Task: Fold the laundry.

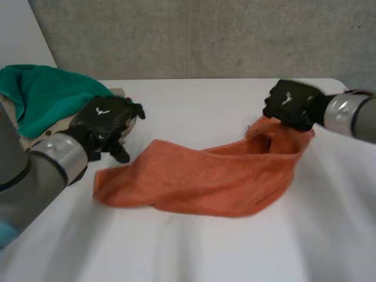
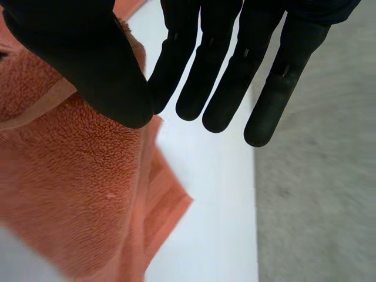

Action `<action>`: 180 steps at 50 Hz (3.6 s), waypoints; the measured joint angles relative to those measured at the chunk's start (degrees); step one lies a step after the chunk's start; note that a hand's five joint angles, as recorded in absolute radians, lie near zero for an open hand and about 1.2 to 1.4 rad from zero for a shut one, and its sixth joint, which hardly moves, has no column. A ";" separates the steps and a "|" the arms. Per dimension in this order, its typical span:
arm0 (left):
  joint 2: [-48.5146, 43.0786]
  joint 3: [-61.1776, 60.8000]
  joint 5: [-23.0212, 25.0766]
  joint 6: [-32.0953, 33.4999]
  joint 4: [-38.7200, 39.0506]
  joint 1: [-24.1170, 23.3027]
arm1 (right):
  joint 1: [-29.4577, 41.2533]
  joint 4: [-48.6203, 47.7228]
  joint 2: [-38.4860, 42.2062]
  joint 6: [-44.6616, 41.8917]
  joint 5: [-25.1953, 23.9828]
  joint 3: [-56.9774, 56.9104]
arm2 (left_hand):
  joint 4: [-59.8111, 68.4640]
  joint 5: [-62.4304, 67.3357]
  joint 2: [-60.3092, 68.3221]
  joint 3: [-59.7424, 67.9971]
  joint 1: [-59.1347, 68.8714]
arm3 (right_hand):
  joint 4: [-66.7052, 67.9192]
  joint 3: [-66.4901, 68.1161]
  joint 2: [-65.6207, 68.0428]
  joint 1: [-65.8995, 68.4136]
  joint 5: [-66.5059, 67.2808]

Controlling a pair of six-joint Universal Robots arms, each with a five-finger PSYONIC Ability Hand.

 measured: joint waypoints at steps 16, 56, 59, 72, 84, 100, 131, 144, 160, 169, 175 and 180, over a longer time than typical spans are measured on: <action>-22.47 22.13 0.53 -1.45 -5.97 -11.87 | -2.50 -1.47 -31.86 17.95 -4.78 15.89 | -1.42 -1.62 -1.46 -1.52 -1.25 | 0.24 0.33 0.00 0.00 0.70; -2.51 -1.15 -6.16 0.94 -5.65 -5.55 | 9.60 2.00 -1.68 7.70 0.61 17.89 | -0.73 -0.67 -0.87 -0.77 -0.74 | -47.97 -47.00 -45.46 -44.08 -44.75; 0.58 -5.03 -4.46 0.82 -3.92 -4.04 | 11.95 0.91 1.74 9.14 1.12 15.59 | -0.73 -0.67 -0.87 -0.78 -0.74 | -46.78 -45.82 -45.41 -44.06 -43.03; 4.79 -9.29 -2.78 -1.16 -0.18 -1.41 | 17.09 -9.44 9.99 12.66 7.24 11.03 | -0.73 -0.67 -0.87 -0.77 -0.74 | -0.34 -0.22 -0.42 -2.52 -0.54; -7.35 1.43 -2.98 -1.01 1.24 -5.38 | 15.14 -11.44 -11.18 25.43 2.58 16.39 | -2.98 -3.21 -3.28 -3.34 -3.21 | 0.06 0.12 -0.42 -2.52 -0.54; -28.41 23.80 -4.41 -0.56 -3.33 -16.03 | 8.07 -11.77 -33.17 38.59 -4.47 16.49 | -11.12 -10.27 -11.71 -11.31 -12.06 | 0.10 0.12 -0.42 -2.52 1.48; -6.50 6.02 -19.68 6.03 21.00 -12.03 | 4.11 -45.37 -8.19 52.72 20.87 19.22 | 45.26 41.63 44.53 44.29 41.90 | 0.30 0.39 -0.42 -2.52 1.85; -11.35 -6.38 -24.95 6.73 7.01 -16.01 | 3.61 -43.79 -7.66 38.58 14.68 37.52 | 3.25 3.31 2.78 2.84 0.93 | 0.30 0.39 -0.42 -2.52 2.11; -8.81 10.90 -12.04 5.00 -14.46 -5.08 | 3.77 -40.74 -7.85 38.12 13.94 37.54 | 4.71 5.10 3.74 3.70 3.59 | 0.30 0.39 -0.42 -2.52 2.11; -20.89 20.48 -11.41 9.66 -24.50 -1.39 | 3.19 -39.76 -8.25 37.15 13.07 37.65 | 6.30 6.67 5.37 5.40 5.15 | 0.30 0.39 -0.42 -2.52 2.11; -23.97 19.59 -11.95 11.67 -24.90 -1.66 | 2.49 -39.46 -8.11 35.93 12.83 37.83 | 12.28 12.58 11.51 11.49 12.40 | 0.30 0.39 -0.42 -2.52 2.11; -25.51 18.42 -12.85 12.23 -22.66 -2.20 | 2.15 -38.90 -8.16 35.50 12.87 37.59 | 41.18 40.79 40.56 40.14 41.69 | 0.30 0.39 -0.42 -2.52 2.12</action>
